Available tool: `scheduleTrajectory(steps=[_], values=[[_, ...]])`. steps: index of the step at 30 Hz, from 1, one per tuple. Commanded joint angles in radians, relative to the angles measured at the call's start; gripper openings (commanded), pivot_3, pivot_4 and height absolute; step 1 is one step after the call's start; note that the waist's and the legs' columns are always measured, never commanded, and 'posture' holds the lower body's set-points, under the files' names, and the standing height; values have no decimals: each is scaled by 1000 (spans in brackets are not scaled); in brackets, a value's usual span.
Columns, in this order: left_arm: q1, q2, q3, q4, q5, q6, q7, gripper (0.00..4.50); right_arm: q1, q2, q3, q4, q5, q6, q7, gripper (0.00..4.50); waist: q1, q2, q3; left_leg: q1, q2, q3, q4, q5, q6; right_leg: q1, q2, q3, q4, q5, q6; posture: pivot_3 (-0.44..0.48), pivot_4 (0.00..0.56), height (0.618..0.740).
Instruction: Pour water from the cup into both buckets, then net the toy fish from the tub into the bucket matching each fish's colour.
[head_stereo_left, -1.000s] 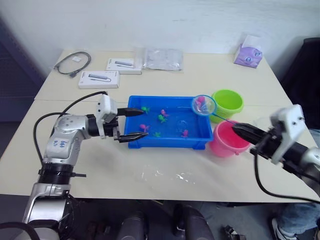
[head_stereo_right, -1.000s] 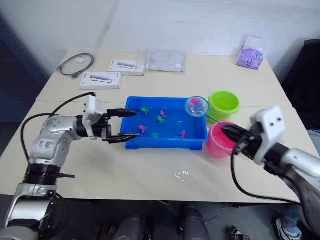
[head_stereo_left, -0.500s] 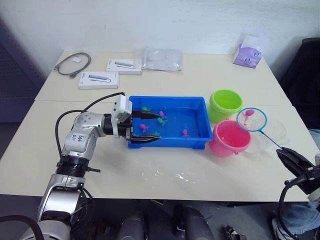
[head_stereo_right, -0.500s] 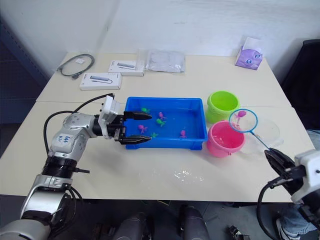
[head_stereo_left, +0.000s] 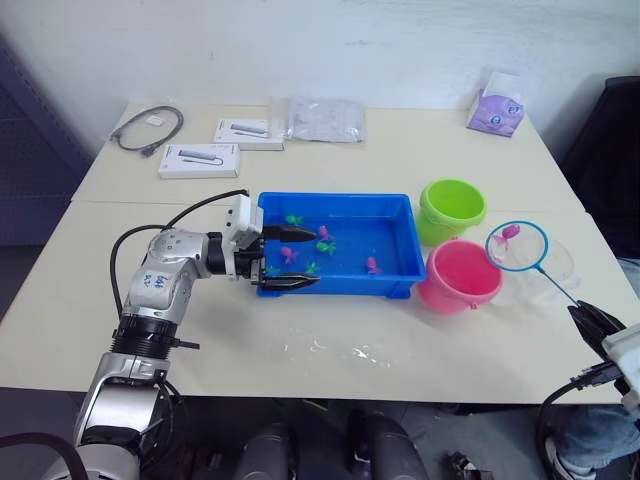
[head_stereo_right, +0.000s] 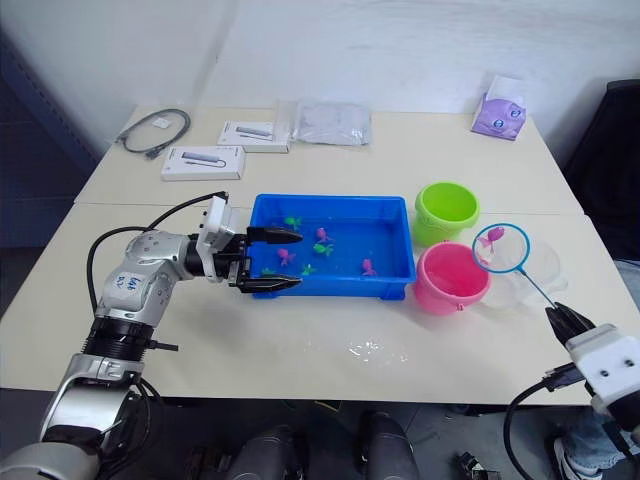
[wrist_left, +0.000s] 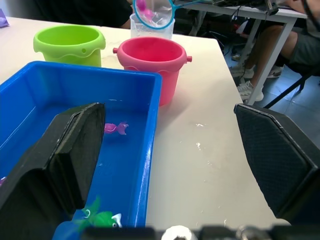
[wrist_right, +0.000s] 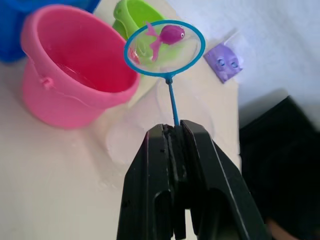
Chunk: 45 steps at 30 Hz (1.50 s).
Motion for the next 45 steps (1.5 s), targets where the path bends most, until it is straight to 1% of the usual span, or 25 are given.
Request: scheduleTrajectory(steps=[1, 4, 10, 15, 20, 24, 31, 36, 40, 41, 44, 45], values=[[6, 8, 14, -49, -8, 4, 9, 4424, -1, -51, -2, 67, -190, -252, -88, 0, 0, 0, 0, 1, 0, 1, 0, 0, 0, 0, 0, 1, 0, 0, 0, 0, 150, 740], [8, 3, 11, -53, -7, 5, 16, 4424, -22, -67, -15, 129, -299, -310, -177, 0, 0, 0, 0, 3, 1, 1, -1, 0, -1, 1, 0, 1, 0, -1, -1, 0, 150, 740], [5, -2, 9, -55, -7, 1, 24, 4424, -35, -147, -29, 199, -527, -412, -323, 0, -1, 0, 0, 5, 1, 5, -1, 0, -1, 1, -1, 5, 2, -1, -1, 0, 150, 740], [10, 4, 9, -58, 1, -12, 26, 4424, -24, -189, -52, 199, -639, -491, -439, 0, -3, 0, 0, 6, 1, 6, -1, 0, -2, 1, -1, 7, 2, -1, -1, 0, 150, 740], [10, 0, 9, -60, -1, -14, 26, 4424, 11, -206, -48, 259, -692, -454, -488, 0, -3, 0, 0, 6, 2, 6, -1, 0, -2, 1, -1, 8, 2, -1, -1, 0, 150, 740], [9, -2, 6, -57, 1, -20, 24, 4424, -1, -217, -33, 291, -683, -455, -525, 0, -9, 0, 0, 7, 2, 7, -1, 0, -2, 1, -1, 9, 2, -1, -1, 0, 150, 740], [13, -1, 2, -58, 3, -32, 17, 4424, -12, -258, -24, 326, -726, -535, -651, 0, -23, 0, 0, 8, 2, 8, -2, 1, -3, 1, -1, 11, 3, -1, -1, 0, 150, 740], [23, -1, 3, -66, -1, -32, 18, 4424, 4, -275, -16, 336, -747, -544, -674, 0, -24, 0, 0, 8, 3, 9, -2, 1, -4, 1, -1, 12, 3, -1, -1, 0, 150, 740], [25, -2, 5, -67, -2, -32, 19, 4424, 11, -264, -19, 332, -730, -537, -685, 0, -24, 0, 0, 8, 3, 9, -2, 1, -4, 1, 0, 12, 3, -1, -1, 0, 150, 740], [27, -2, 5, -68, -2, -31, 20, 4424, 12, -260, -17, 327, -719, -541, -685, 0, -24, 0, 0, 8, 3, 9, -2, 1, -4, 1, 0, 12, 3, -1, -1, 0, 150, 740], [35, 3, 8, -73, -4, -30, 18, 4424, 12, -251, 27, 310, -577, -548, -624, 0, -24, 0, 0, 8, 3, 9, -2, 1, -4, 1, 0, 13, 3, -1, -1, 0, 150, 740], [41, 10, 17, -69, -5, -28, 22, 4424, -1, -262, 84, 257, -406, -496, -544, 0, -24, 0, 0, 8, 3, 9, -2, 1, -4, 1, 0, 13, 3, -1, -1, 0, 150, 740]])
